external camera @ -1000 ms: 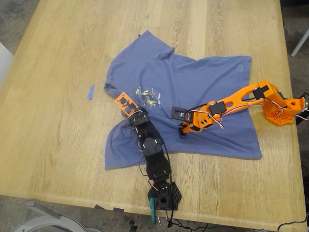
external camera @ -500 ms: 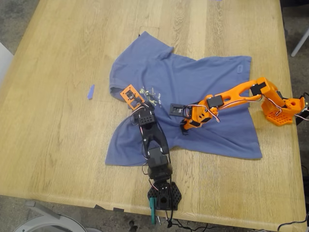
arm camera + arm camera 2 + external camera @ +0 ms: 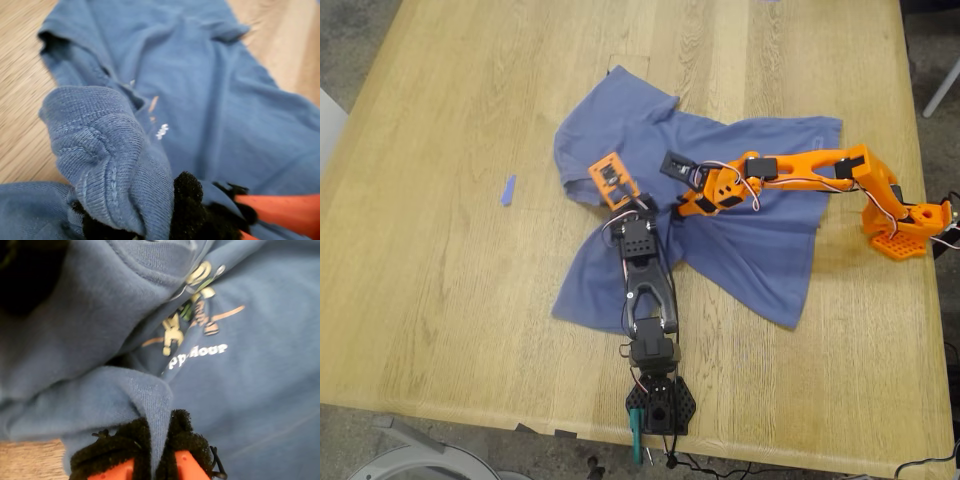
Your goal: Fold a T-shirt
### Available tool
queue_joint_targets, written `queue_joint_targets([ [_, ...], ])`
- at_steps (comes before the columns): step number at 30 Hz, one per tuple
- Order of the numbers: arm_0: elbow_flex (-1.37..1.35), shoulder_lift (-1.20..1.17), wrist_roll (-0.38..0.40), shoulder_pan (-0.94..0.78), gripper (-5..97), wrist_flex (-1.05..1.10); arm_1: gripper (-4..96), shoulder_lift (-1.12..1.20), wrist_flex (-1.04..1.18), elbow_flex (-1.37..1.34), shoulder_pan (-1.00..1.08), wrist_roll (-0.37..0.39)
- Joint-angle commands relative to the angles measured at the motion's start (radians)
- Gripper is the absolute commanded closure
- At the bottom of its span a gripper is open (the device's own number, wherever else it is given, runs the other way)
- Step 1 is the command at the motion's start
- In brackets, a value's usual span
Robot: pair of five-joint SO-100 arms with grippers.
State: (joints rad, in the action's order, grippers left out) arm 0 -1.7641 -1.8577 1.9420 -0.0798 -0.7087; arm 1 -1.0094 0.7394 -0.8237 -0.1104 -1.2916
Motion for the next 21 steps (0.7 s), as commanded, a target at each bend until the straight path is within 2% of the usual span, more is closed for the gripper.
queue_joint_targets([
  [1, 0.170, -0.081, -0.014, 0.063, 92, -0.008, 91.3, -0.107, 0.005, 0.072, 0.049, -0.005],
  [5, 0.252, -0.046, -0.014, 0.135, 91, -0.006, 91.3, -0.132, 0.011, 0.066, 0.121, -0.006],
  [14, 0.336, -0.011, -0.017, 0.221, 92, 0.029, 91.3, -0.282, -0.060, -0.137, 0.285, -0.003],
  [21, 0.376, 0.072, -0.017, 0.359, 92, 0.048, 91.3, -0.469, -0.190, -0.472, 0.405, 0.008],
])
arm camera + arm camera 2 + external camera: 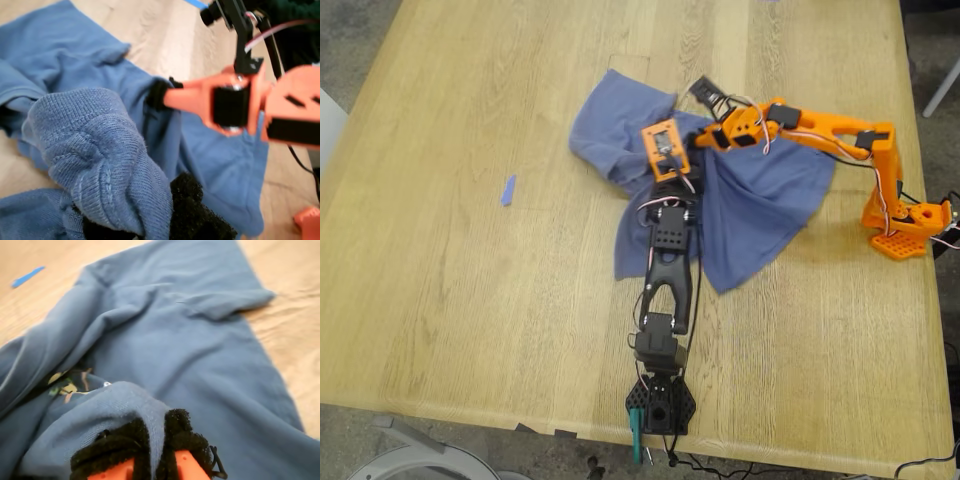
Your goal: Fold a T-shirt
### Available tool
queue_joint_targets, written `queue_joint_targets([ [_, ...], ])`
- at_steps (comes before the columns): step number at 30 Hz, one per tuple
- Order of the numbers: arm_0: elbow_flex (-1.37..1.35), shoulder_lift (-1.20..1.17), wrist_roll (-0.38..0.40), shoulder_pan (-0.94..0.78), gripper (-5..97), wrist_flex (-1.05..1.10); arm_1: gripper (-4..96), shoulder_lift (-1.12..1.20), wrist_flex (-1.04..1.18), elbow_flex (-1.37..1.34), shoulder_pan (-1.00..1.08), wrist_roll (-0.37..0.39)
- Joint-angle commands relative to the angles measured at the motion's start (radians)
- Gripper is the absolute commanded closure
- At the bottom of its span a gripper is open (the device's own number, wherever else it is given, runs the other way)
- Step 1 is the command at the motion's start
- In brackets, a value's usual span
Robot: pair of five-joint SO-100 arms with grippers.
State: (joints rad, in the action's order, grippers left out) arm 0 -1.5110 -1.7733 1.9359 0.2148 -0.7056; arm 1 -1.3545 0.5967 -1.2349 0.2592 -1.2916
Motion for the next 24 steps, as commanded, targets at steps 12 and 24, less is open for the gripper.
queue_joint_targets([
  [12, 0.316, 0.327, 0.000, 0.316, 92, 0.120, 91.3, -0.299, -0.268, -0.436, 0.178, 0.017],
  [24, 0.433, 0.612, 0.006, 0.480, 92, 0.201, 91.3, -0.440, -0.414, -0.765, 0.337, 0.031],
])
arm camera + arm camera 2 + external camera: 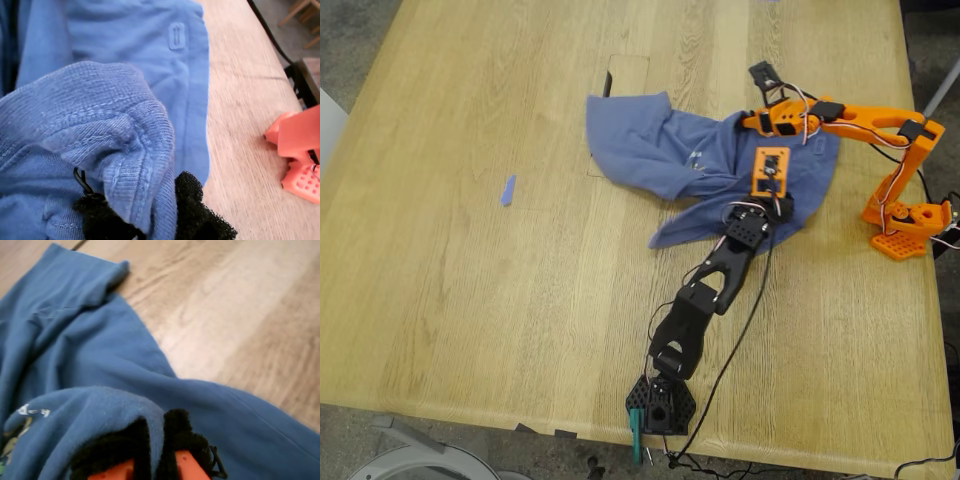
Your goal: Fold a T-shirt
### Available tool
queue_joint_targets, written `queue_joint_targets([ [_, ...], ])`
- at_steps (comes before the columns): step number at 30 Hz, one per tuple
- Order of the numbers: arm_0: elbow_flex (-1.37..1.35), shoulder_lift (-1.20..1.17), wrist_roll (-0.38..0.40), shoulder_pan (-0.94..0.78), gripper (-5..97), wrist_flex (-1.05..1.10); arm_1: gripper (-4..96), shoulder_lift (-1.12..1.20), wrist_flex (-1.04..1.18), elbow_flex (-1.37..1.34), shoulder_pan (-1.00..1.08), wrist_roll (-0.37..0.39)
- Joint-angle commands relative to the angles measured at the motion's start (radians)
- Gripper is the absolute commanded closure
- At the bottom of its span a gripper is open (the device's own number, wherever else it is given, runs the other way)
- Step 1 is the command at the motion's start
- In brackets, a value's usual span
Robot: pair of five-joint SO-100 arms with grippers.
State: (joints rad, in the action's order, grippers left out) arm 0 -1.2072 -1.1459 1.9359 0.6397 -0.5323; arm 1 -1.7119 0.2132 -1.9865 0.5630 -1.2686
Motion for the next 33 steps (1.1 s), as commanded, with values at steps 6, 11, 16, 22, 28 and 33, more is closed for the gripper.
queue_joint_targets([
  [6, 0.166, 0.077, 0.009, 0.086, 92, 0.021, 91.3, -0.166, -0.046, -0.133, 0.057, 0.009],
  [11, 0.160, 0.118, 0.017, 0.123, 92, -0.003, 91.3, -0.213, -0.052, -0.207, 0.063, 0.011],
  [16, 0.161, 0.161, 0.005, 0.133, 85, -0.044, 91.3, -0.235, -0.044, -0.219, 0.066, 0.011],
  [22, 0.183, 0.164, -0.034, 0.109, 58, -0.086, 91.3, -0.264, -0.020, -0.216, 0.061, 0.009],
  [28, 0.272, 0.172, -0.129, 0.086, 35, -0.184, 91.3, -0.281, -0.006, -0.221, 0.052, 0.006],
  [33, 0.336, 0.209, -0.189, 0.091, 28, -0.299, 91.3, -0.284, 0.000, -0.209, 0.029, 0.003],
])
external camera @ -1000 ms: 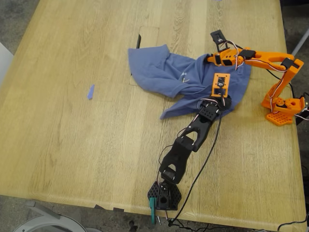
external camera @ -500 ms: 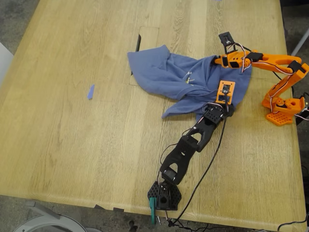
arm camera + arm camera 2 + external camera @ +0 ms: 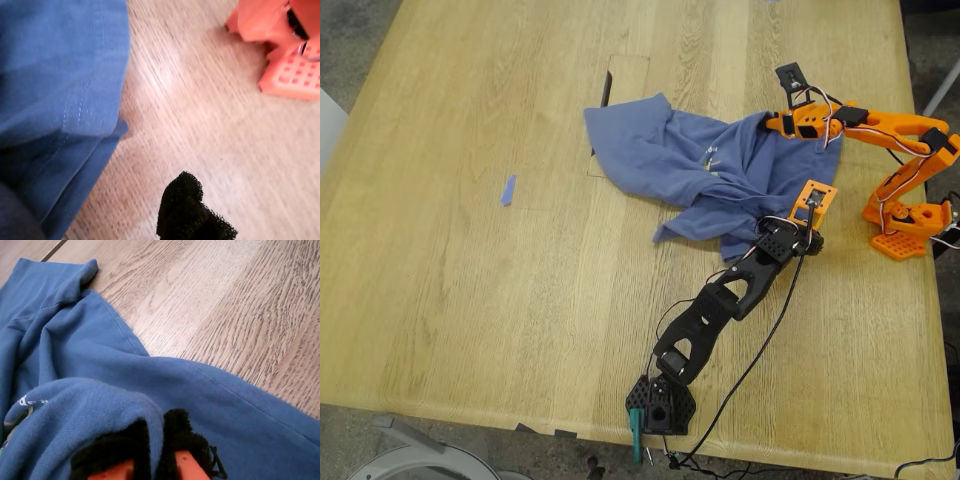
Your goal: Fold a T-shirt
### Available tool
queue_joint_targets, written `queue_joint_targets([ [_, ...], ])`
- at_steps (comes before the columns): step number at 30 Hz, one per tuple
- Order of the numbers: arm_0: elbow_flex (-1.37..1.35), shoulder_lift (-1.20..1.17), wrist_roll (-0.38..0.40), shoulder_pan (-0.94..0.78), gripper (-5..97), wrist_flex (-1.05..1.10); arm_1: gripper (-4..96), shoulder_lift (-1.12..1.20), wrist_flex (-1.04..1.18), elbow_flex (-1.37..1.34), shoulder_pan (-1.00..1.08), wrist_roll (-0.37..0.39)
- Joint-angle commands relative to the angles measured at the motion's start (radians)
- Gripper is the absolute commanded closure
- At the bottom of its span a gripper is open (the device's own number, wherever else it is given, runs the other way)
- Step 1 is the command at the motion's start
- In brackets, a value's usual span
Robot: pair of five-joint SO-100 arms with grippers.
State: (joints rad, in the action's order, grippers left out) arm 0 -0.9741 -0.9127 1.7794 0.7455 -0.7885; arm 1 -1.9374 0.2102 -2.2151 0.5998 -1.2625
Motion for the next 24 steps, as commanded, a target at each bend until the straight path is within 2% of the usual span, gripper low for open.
queue_joint_targets([
  [1, 0.114, -0.011, -0.058, -0.012, 26, -0.048, 91.3, -0.060, 0.003, 0.021, -0.012, -0.005],
  [5, 0.324, 0.132, -0.129, 0.000, 19, -0.140, 91.3, -0.063, 0.015, 0.032, -0.026, -0.006],
  [7, 0.561, 0.279, -0.163, 0.005, 17, -0.233, 91.3, -0.063, 0.020, 0.038, -0.031, -0.008],
  [10, 1.058, 0.588, -0.215, 0.003, 15, -0.397, 91.3, -0.067, 0.028, 0.038, -0.037, -0.009],
  [12, 1.232, 0.707, -0.247, -0.003, 14, -0.515, 91.3, -0.071, 0.029, 0.037, -0.040, -0.011],
  [15, 1.302, 0.775, -0.296, -0.017, 13, -0.604, 91.3, -0.077, 0.031, 0.031, -0.040, -0.011],
  [24, 1.301, 0.818, -0.345, -0.101, 14, -0.643, 91.3, -0.081, 0.026, 0.025, -0.049, -0.011],
])
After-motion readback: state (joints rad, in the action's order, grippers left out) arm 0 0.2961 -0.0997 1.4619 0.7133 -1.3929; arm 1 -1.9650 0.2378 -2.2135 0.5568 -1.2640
